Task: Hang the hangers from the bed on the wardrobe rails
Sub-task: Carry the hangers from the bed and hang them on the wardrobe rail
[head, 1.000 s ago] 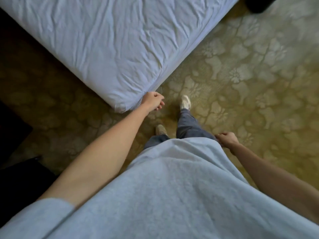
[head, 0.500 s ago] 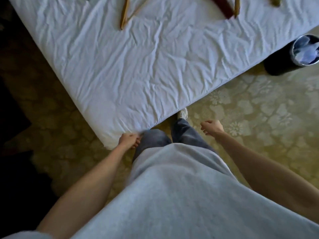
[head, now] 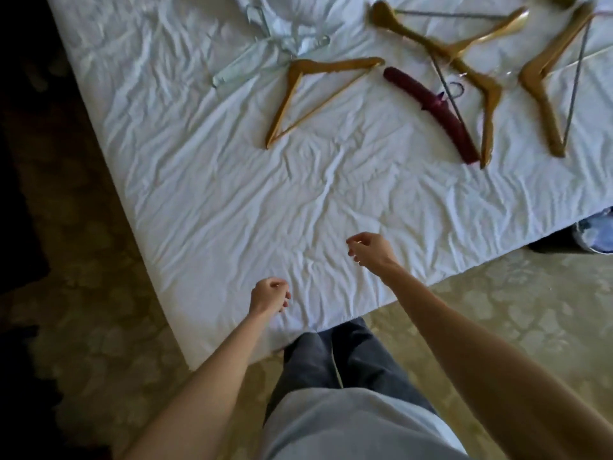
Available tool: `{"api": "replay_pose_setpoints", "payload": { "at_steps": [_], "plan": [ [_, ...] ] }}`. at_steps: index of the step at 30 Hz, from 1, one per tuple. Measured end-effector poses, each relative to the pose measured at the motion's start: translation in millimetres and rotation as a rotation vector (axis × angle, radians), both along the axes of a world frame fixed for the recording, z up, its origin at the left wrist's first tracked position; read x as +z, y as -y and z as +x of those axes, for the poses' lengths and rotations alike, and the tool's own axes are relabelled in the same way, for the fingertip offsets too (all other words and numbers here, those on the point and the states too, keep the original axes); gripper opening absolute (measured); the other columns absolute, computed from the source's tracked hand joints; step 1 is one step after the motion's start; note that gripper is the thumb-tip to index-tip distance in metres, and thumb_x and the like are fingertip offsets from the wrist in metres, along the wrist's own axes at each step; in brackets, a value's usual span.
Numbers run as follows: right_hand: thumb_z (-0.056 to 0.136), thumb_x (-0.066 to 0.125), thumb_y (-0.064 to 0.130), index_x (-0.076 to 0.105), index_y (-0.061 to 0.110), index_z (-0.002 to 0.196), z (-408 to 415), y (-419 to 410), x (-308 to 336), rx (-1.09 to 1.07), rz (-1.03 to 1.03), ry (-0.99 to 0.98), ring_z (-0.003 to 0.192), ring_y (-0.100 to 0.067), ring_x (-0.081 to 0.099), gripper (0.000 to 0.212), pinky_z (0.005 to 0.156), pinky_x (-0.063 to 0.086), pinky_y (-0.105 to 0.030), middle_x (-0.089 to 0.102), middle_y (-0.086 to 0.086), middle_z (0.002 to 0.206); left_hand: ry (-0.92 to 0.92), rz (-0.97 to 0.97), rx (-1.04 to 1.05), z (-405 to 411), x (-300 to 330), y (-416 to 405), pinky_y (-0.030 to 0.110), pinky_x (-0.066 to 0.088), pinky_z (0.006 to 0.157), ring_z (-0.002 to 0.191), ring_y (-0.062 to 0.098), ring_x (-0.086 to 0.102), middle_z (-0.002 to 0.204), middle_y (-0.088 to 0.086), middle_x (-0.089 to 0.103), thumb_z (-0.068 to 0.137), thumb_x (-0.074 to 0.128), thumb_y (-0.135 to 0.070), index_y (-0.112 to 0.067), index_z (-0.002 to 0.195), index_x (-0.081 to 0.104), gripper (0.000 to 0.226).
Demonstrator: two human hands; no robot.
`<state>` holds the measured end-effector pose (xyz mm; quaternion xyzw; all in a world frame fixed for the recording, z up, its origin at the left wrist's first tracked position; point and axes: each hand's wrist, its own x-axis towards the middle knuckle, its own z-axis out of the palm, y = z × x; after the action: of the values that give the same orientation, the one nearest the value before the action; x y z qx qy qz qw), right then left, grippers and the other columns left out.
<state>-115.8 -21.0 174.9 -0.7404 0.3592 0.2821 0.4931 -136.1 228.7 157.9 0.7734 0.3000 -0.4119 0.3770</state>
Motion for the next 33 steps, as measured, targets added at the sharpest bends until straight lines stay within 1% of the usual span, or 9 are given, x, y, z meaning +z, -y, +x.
{"api": "replay_pose_setpoints", "payload": {
  "at_steps": [3, 8, 13, 18, 23, 26, 28, 31, 33],
  "plan": [
    [0.093, 0.057, 0.011, 0.073, 0.009, 0.108, 67, -7, 1, 0.017, 0.008, 0.086, 0.072, -0.016, 0.065, 0.023, 0.078, 0.057, -0.038, 0.075, -0.008, 0.086, 0.127, -0.036, -0.030, 83, -4, 21, 0.024, 0.050, 0.052, 0.057, 0.013, 0.065, 0.075, 0.002, 0.074, 0.095, 0.056, -0.019, -0.016, 0.089, 0.069, 0.015],
    [0.092, 0.058, 0.011, 0.074, 0.011, 0.104, 172, -2, -10, 0.018, 0.000, 0.164, 0.074, -0.017, 0.064, 0.020, 0.075, 0.054, -0.037, 0.074, -0.007, 0.084, 0.294, -0.042, -0.025, 206, -13, 53, 0.020, 0.050, 0.050, 0.054, 0.009, 0.065, 0.073, 0.000, 0.073, 0.093, 0.054, -0.018, -0.013, 0.092, 0.071, 0.017],
    [0.092, 0.059, 0.015, 0.075, 0.013, 0.101, 267, 25, -41, 0.068, -0.090, 0.199, 0.074, -0.015, 0.067, 0.019, 0.074, 0.056, -0.033, 0.075, -0.005, 0.084, 0.329, -0.005, 0.041, 303, -42, 80, 0.045, 0.061, 0.084, 0.094, 0.031, 0.072, 0.104, 0.014, 0.075, 0.092, 0.056, -0.019, -0.012, 0.099, 0.073, 0.020],
    [0.088, 0.062, 0.023, 0.075, 0.017, 0.107, 372, 54, -88, 0.158, -0.262, 0.233, 0.095, -0.023, 0.068, 0.024, 0.084, 0.055, -0.033, 0.072, -0.002, 0.096, 0.378, 0.084, 0.046, 409, -84, 107, 0.044, 0.058, 0.091, 0.101, 0.031, 0.069, 0.110, 0.012, 0.075, 0.092, 0.056, -0.019, -0.013, 0.109, 0.075, 0.027],
    [0.084, 0.063, 0.017, 0.069, 0.016, 0.115, 458, 77, -142, 0.264, -0.450, 0.294, 0.110, -0.025, 0.062, 0.032, 0.087, 0.052, -0.035, 0.068, -0.005, 0.119, 0.502, 0.119, 0.065, 520, -125, 152, 0.036, 0.058, 0.087, 0.096, 0.029, 0.071, 0.102, 0.011, 0.077, 0.090, 0.058, -0.023, -0.011, 0.104, 0.078, 0.027],
    [0.085, 0.066, 0.016, 0.058, 0.014, 0.134, 490, 86, -176, 0.398, -0.614, 0.415, 0.128, -0.027, 0.047, 0.050, 0.103, 0.045, -0.039, 0.054, -0.004, 0.136, 0.557, 0.100, 0.095, 586, -149, 192, 0.036, 0.059, 0.084, 0.091, 0.031, 0.073, 0.096, 0.014, 0.078, 0.090, 0.060, -0.027, -0.007, 0.098, 0.079, 0.029],
    [0.086, 0.068, 0.020, 0.049, 0.015, 0.144, 504, 92, -198, 0.502, -0.656, 0.425, 0.134, -0.028, 0.042, 0.061, 0.110, 0.038, -0.040, 0.048, -0.004, 0.144, 0.508, 0.027, 0.230, 624, -163, 217, 0.037, 0.063, 0.072, 0.073, 0.028, 0.075, 0.087, 0.015, 0.077, 0.094, 0.061, -0.034, 0.001, 0.091, 0.074, 0.038],
    [0.089, 0.069, 0.027, 0.055, 0.019, 0.138, 509, 95, -222, 0.599, -0.725, 0.450, 0.127, -0.028, 0.047, 0.052, 0.109, 0.035, -0.039, 0.053, -0.004, 0.135, 0.349, -0.069, 0.429, 661, -179, 237, 0.024, 0.056, 0.049, 0.046, 0.014, 0.065, 0.067, 0.006, 0.069, 0.100, 0.055, -0.045, -0.004, 0.086, 0.058, 0.043],
    [0.090, 0.066, 0.026, 0.064, 0.020, 0.126, 502, 93, -229, 0.608, -0.765, 0.503, 0.117, -0.028, 0.051, 0.037, 0.104, 0.036, -0.038, 0.058, -0.004, 0.122, 0.278, -0.161, 0.555, 674, -182, 239, 0.019, 0.048, 0.037, 0.048, 0.014, 0.062, 0.074, 0.008, 0.062, 0.102, 0.055, -0.037, -0.003, 0.092, 0.054, 0.035]
  ]
}}
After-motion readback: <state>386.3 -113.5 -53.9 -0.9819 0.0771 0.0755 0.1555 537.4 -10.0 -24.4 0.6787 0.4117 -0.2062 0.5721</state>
